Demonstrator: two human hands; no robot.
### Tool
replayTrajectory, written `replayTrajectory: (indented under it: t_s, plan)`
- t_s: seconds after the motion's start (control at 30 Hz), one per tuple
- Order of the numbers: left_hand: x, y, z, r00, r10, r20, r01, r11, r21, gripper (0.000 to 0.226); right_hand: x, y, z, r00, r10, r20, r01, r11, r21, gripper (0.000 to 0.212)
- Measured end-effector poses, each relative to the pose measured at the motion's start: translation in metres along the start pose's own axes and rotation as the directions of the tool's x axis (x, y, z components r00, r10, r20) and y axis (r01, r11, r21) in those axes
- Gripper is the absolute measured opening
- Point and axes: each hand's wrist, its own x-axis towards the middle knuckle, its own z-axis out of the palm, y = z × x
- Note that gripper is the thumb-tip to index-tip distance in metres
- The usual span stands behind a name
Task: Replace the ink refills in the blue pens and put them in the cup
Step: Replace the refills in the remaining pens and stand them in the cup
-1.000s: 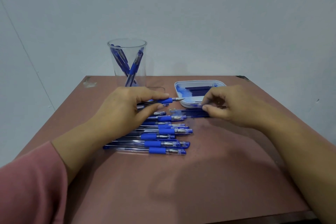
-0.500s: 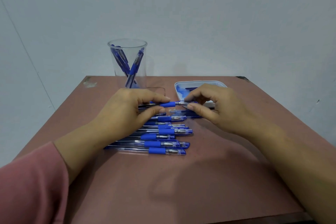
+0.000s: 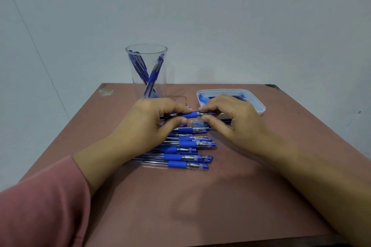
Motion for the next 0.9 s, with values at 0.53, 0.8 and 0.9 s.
replayTrajectory:
  t_s: [0.53,0.8,0.9]
  plan:
    - [-0.048,0.0,-0.009,0.895,-0.306,0.324,0.187,0.917,0.351,0.098,0.014,0.012,-0.047,0.902,0.349,-0.254,-0.28,0.921,0.271,0.011]
    - [-0.048,0.002,-0.008,0.884,-0.33,0.333,0.191,0.902,0.386,0.094,0.087,-0.007,-0.031,0.919,0.189,-0.346,-0.117,0.969,0.219,0.014]
    - [-0.048,0.001,-0.008,0.878,-0.337,0.34,0.191,0.898,0.396,0.094,0.118,-0.004,-0.016,0.927,0.153,-0.342,-0.099,0.981,0.169,0.017]
